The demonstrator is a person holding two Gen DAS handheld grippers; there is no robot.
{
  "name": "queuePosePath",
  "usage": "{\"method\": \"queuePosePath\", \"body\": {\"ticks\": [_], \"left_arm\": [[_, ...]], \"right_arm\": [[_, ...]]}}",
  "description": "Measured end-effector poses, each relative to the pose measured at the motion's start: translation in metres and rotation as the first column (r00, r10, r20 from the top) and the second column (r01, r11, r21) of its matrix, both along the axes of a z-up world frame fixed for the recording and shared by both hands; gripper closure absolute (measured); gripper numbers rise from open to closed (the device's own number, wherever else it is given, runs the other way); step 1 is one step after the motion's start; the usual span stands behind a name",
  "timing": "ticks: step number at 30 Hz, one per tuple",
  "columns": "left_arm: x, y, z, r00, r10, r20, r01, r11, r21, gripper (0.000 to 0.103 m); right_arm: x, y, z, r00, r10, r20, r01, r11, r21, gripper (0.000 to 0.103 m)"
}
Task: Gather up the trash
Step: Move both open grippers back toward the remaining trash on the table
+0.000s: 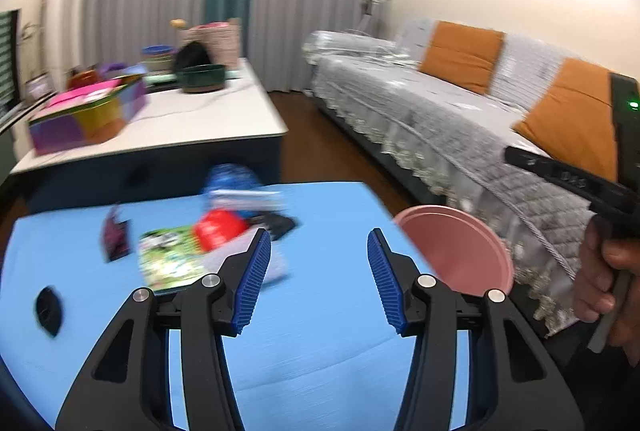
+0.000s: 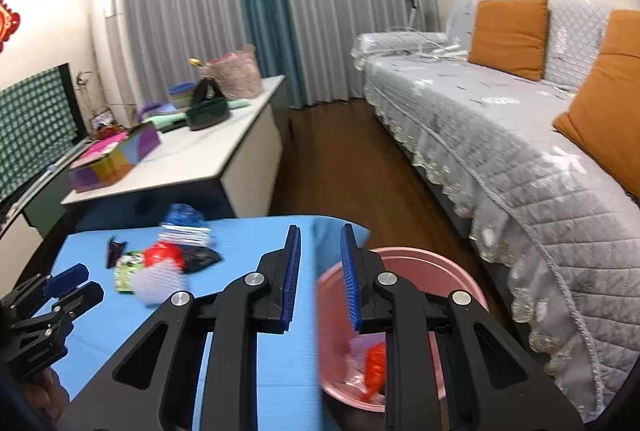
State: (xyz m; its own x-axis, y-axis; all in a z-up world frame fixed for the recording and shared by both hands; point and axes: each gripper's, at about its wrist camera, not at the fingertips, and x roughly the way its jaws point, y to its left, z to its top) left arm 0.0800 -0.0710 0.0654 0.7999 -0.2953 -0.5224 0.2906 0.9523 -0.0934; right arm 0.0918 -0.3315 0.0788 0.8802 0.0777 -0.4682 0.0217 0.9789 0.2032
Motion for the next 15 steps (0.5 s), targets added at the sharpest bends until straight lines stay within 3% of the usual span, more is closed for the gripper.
{"method": "queuePosePath", "body": {"ticks": [7,15], "left_arm": [[0.001,0.067,-0.019,0.986,0.167,-0.005,-0.167,0.986,0.023,0.057],[0.007,0.126,-0.041,0.944,0.329,-0.02,-0.328,0.943,0.063,0.057]], "right_arm": [[0.014,0.057,-0.01,0.993,0.119,0.0,-0.119,0.993,0.025,0.082],[0.039,0.122,-0.037,0.969,0.244,-0.041,-0.243,0.97,0.019,0.082]]}}
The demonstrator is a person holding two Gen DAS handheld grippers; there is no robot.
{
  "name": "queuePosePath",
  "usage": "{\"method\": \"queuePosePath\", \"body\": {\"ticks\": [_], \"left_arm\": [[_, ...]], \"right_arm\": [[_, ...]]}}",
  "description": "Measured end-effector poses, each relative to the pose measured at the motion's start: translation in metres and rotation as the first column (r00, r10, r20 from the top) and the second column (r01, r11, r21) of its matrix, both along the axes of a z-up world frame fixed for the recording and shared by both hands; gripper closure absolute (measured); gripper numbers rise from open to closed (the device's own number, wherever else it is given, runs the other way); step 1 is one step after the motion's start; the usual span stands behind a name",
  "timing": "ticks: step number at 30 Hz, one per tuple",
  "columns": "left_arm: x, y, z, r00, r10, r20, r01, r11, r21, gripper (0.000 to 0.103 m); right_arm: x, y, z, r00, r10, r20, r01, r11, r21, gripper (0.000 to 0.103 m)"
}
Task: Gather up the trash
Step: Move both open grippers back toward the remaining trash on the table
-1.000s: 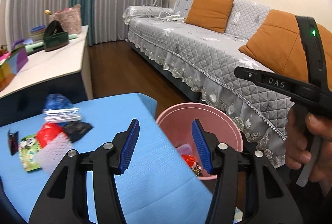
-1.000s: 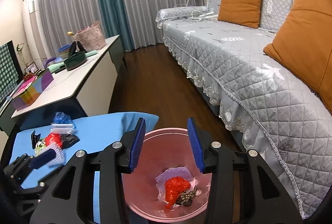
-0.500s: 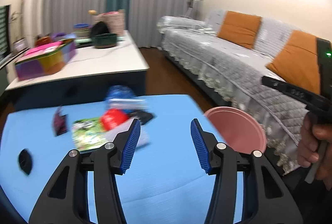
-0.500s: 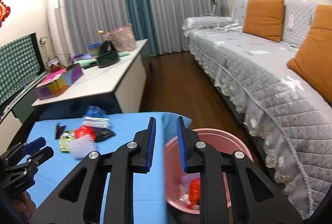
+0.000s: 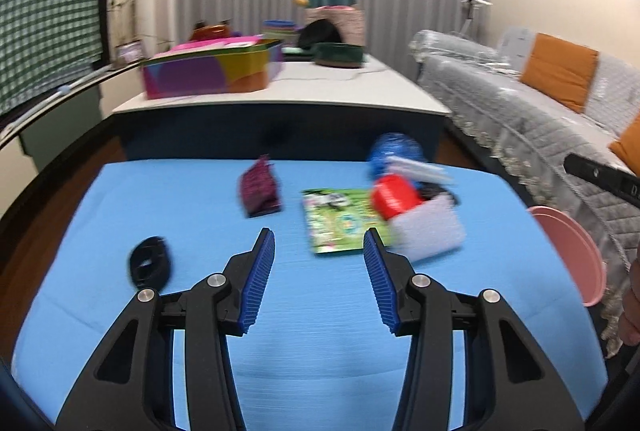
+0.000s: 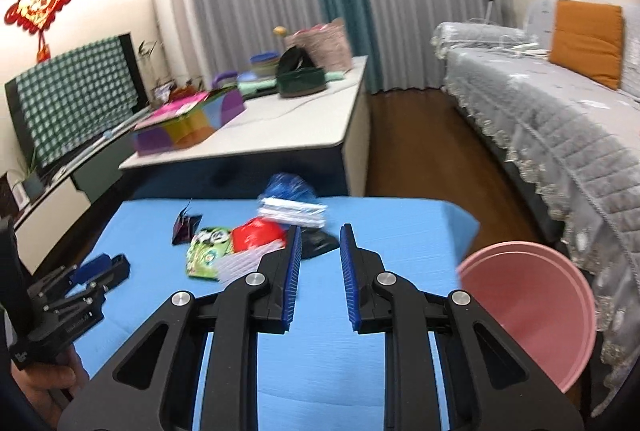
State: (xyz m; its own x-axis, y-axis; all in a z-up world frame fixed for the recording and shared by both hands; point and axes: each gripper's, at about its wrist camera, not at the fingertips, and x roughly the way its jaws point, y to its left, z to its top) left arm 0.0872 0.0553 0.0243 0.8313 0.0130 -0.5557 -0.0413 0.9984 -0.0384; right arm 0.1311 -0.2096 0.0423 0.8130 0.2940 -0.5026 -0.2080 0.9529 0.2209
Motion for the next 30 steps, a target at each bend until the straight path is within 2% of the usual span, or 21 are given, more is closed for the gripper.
{"method": "queuePosePath", "body": {"ticks": [4,7,8,10,12,14,17,23,27,28,30], "left_arm": [[0.008,0.026,-0.007,0.994,0.105,-0.016,-0.105,0.994,0.007,0.057],[0.016,0.047,-0.017,0.977,0.21,-0.045,-0.209,0.978,0.016,0.056],[0.019,0.054,-0.02,0.968,0.244,-0.055,-0.243,0.97,0.019,0.056],[0.024,0.069,-0.026,0.949,0.306,-0.076,-0.306,0.952,0.021,0.043],[0.028,0.08,-0.031,0.933,0.348,-0.096,-0.348,0.937,0.019,0.039],[0.034,0.089,-0.037,0.921,0.37,-0.118,-0.371,0.928,0.014,0.037],[0.042,0.103,-0.046,0.902,0.405,-0.15,-0.407,0.913,0.021,0.036],[0.053,0.115,-0.059,0.883,0.429,-0.191,-0.435,0.9,0.009,0.036],[0.06,0.117,-0.062,0.879,0.428,-0.209,-0.438,0.899,0.0,0.039],[0.061,0.117,-0.063,0.878,0.428,-0.214,-0.439,0.899,-0.002,0.046],[0.063,0.118,-0.065,0.876,0.425,-0.226,-0.437,0.9,-0.003,0.058]], "right_arm": [[0.016,0.016,-0.014,0.999,0.031,-0.04,-0.031,0.999,0.019,0.08],[0.028,0.027,-0.026,0.996,0.051,-0.071,-0.049,0.999,0.024,0.075],[0.032,0.031,-0.028,0.995,0.057,-0.081,-0.055,0.998,0.026,0.07],[0.04,0.039,-0.037,0.991,0.079,-0.112,-0.076,0.997,0.032,0.061],[0.048,0.046,-0.046,0.987,0.091,-0.134,-0.088,0.996,0.027,0.056],[0.054,0.05,-0.052,0.983,0.098,-0.156,-0.094,0.995,0.03,0.053],[0.065,0.052,-0.065,0.975,0.097,-0.201,-0.092,0.995,0.034,0.052],[0.077,0.051,-0.08,0.958,0.11,-0.265,-0.094,0.993,0.071,0.052],[0.079,0.054,-0.086,0.95,0.129,-0.283,-0.117,0.991,0.061,0.052],[0.079,0.054,-0.088,0.947,0.135,-0.291,-0.123,0.991,0.06,0.052],[0.078,0.055,-0.089,0.944,0.147,-0.294,-0.135,0.989,0.06,0.064]]}}
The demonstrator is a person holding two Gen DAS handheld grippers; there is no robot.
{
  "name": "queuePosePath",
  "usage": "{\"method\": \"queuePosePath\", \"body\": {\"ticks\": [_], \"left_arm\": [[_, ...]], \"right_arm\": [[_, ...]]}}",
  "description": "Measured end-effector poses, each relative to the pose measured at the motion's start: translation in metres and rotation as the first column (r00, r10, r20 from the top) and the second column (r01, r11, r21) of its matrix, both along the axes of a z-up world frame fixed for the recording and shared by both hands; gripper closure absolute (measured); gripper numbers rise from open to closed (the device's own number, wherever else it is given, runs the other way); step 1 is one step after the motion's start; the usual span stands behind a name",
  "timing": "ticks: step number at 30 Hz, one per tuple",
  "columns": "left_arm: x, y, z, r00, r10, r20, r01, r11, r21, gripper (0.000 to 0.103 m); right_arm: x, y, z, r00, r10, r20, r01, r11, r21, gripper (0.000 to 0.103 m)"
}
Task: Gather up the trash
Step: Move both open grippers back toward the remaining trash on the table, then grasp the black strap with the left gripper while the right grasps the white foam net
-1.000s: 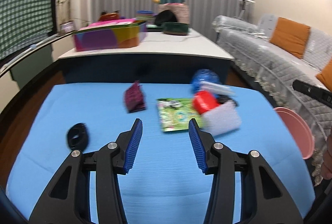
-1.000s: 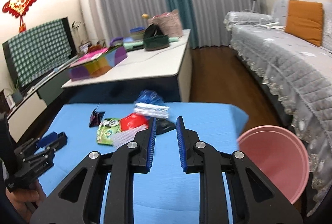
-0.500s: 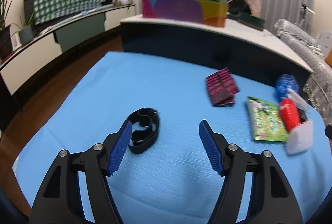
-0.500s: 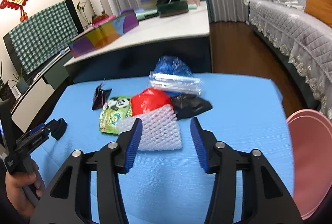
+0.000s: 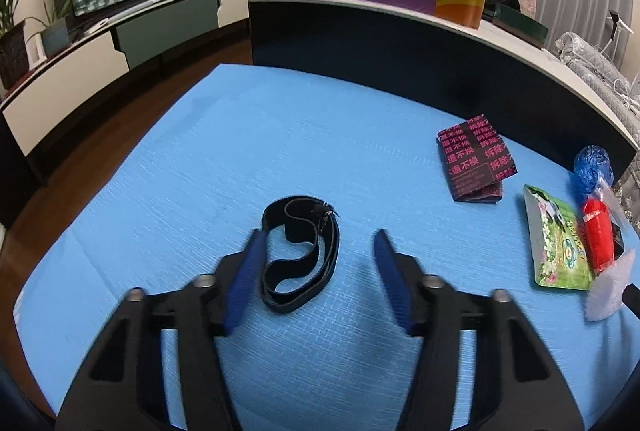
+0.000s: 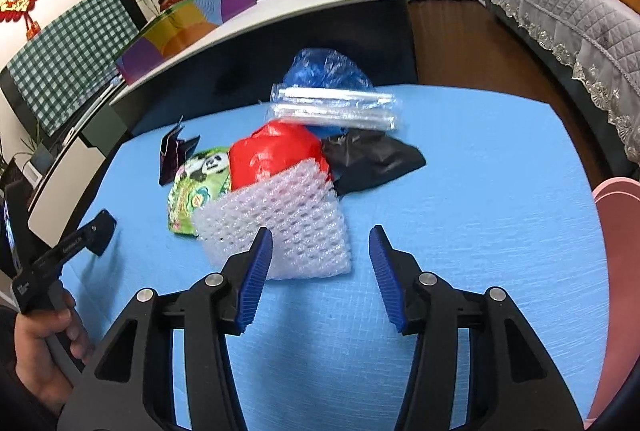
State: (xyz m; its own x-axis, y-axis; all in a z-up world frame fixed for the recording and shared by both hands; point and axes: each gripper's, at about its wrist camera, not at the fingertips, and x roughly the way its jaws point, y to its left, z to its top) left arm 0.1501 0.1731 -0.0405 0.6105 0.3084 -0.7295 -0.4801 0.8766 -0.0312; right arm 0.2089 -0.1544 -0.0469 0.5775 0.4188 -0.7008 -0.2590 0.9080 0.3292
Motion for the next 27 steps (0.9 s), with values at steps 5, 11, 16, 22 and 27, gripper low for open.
{"method": "queuePosePath", "body": {"ticks": [5,11,16,22,27], "left_arm": [[-0.001,-0.002,0.001,1.0,-0.023,0.009,0.023,1.0,-0.005,0.088],[-0.007,-0.018,0.015,0.996,-0.071,0.061,0.071,0.997,-0.003,0.097],[-0.015,-0.045,0.031,0.98,-0.158,0.122,0.155,0.987,0.033,0.097],[-0.024,-0.069,0.042,0.96,-0.226,0.165,0.223,0.974,0.037,0.097],[-0.029,-0.084,0.053,0.939,-0.275,0.205,0.273,0.961,0.039,0.097]], "right_arm": [[-0.009,0.006,0.008,0.999,0.046,0.029,-0.045,0.999,-0.027,0.101],[-0.03,0.006,0.038,0.989,0.067,0.128,-0.063,0.997,-0.036,0.103],[-0.05,-0.006,0.06,0.978,0.036,0.207,-0.028,0.999,-0.044,0.103],[-0.069,-0.027,0.075,0.966,-0.032,0.256,0.04,0.999,-0.027,0.103],[-0.083,-0.047,0.084,0.957,-0.08,0.28,0.085,0.996,-0.007,0.103]]}}
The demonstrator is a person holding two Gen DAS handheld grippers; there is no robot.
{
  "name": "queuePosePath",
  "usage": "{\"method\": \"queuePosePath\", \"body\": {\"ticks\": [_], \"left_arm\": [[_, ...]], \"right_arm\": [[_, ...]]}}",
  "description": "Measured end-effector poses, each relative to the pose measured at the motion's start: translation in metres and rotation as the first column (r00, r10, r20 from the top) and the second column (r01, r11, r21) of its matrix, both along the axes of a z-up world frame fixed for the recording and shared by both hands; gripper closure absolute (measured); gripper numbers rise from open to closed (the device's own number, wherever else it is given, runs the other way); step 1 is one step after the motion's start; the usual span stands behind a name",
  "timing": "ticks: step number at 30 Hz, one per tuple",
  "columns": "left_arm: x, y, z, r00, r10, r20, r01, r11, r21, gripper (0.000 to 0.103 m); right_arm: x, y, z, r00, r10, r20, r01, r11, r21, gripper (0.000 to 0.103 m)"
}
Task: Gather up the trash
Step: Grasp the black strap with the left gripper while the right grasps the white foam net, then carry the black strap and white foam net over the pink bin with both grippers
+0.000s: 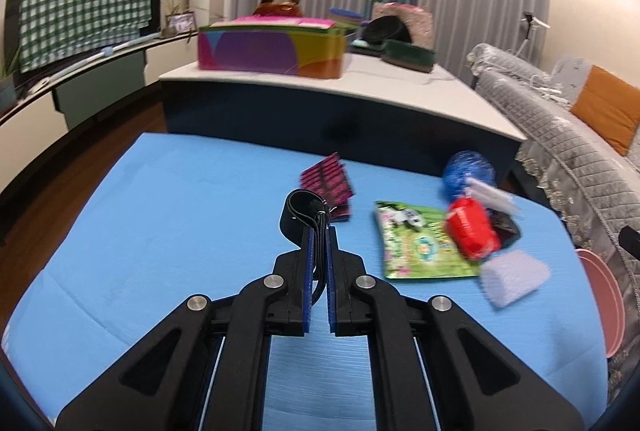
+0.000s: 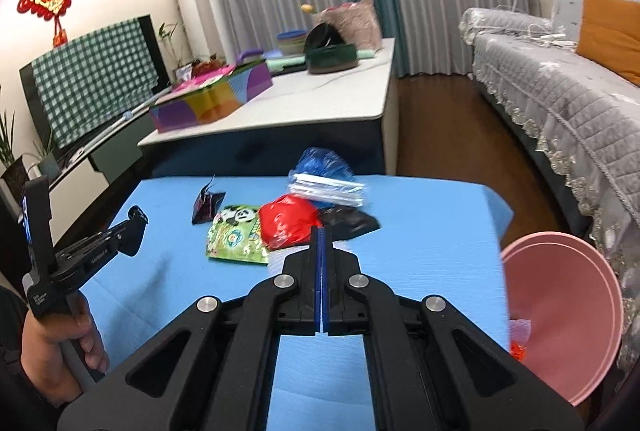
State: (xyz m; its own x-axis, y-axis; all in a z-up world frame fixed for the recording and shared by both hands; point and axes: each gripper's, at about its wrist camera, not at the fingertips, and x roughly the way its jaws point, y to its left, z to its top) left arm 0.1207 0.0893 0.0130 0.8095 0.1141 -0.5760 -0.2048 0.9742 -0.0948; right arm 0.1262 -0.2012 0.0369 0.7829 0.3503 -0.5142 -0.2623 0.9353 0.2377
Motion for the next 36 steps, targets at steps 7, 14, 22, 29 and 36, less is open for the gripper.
{"method": "queuePosePath", "body": {"ticks": [7,14,22,29,36], "left_arm": [[-0.009,-0.021,0.008,0.998,-0.066,0.022,0.066,0.998,0.001,0.098],[-0.016,-0.042,0.012,0.991,-0.129,0.032,0.128,0.991,0.024,0.097],[-0.021,-0.049,0.005,0.988,-0.156,0.017,0.156,0.988,0.018,0.098],[-0.014,-0.049,-0.004,0.986,-0.169,-0.001,0.169,0.985,0.021,0.098],[-0.004,-0.055,-0.01,0.98,-0.198,-0.006,0.198,0.98,0.032,0.098]], "right_arm": [[-0.014,-0.024,0.01,0.998,-0.053,0.027,0.053,0.998,0.027,0.103],[-0.018,-0.036,0.006,0.999,-0.043,-0.013,0.044,0.998,0.041,0.102],[0.007,-0.02,-0.024,0.991,-0.023,-0.13,0.034,0.996,0.086,0.082],[0.04,-0.006,-0.048,0.982,-0.015,-0.189,0.031,0.996,0.084,0.065],[0.074,0.008,-0.077,0.963,0.014,-0.269,0.015,0.994,0.106,0.061]]}}
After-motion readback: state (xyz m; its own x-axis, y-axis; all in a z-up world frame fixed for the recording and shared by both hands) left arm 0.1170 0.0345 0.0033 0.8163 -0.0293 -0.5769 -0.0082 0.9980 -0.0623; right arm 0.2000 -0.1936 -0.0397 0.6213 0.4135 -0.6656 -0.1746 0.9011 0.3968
